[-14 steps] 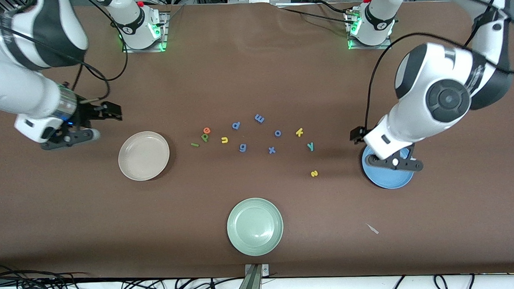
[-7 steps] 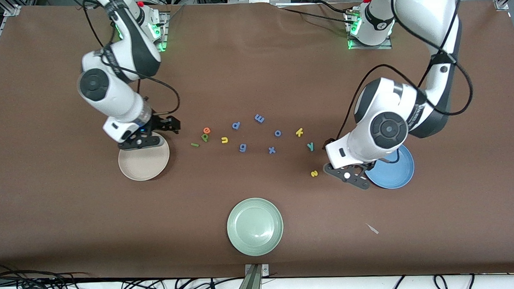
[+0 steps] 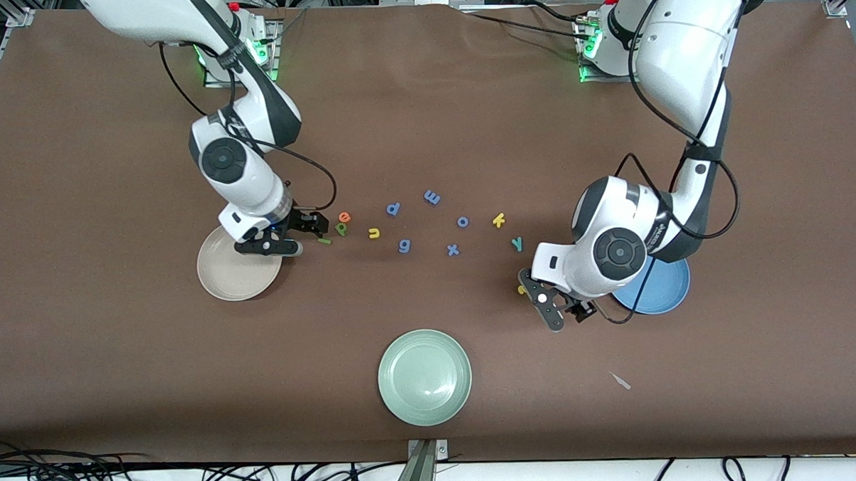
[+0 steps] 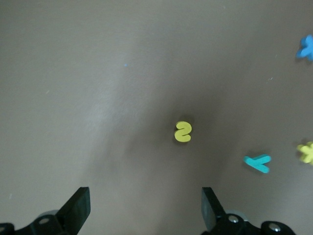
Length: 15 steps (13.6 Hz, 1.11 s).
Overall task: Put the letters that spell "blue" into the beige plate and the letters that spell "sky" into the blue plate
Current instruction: 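Grasp the green l with the right gripper while the left gripper grasps yellow 2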
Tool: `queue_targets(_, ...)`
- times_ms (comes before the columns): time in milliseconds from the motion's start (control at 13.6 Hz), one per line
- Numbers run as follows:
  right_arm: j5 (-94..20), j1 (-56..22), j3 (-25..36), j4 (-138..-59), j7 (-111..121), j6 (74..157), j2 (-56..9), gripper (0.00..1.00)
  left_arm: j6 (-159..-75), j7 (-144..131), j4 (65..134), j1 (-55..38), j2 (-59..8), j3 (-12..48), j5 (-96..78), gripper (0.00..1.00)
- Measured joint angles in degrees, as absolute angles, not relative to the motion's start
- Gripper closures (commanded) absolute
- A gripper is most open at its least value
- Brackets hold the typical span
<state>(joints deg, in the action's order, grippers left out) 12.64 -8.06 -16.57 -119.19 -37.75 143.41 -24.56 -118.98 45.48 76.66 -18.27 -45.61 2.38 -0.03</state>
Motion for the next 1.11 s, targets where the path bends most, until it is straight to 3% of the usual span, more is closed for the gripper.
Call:
queue_targets(516, 17.98, -8.24, -17.73, -119.05, -45.35, 146.29, -27.79, 0.04, -123.48, 50.91, 76.58, -22.08, -50.17, 2.62, -0.03, 0.01)
queue_targets(811, 18.24, -9.10, -17.96, -118.45, -46.99, 147.98, -29.65, 0.04, -123.49, 54.33, 76.57, -21.97, -50.69, 2.49, -0.57, 0.12)
queue_targets(1032, 19.27, -9.18, -17.96, -118.30, -47.07, 149.17, -31.48, 0.05, -124.77, 54.82, 76.57, -21.81, -51.31, 2.49, -0.65, 0.26)
queue_targets(1106, 19.69, -9.18, -17.96, -118.27, -47.11, 149.40, -31.91, 0.08, -125.01, 54.96, 76.57, -21.82, -51.44, 2.49, -0.65, 0.26)
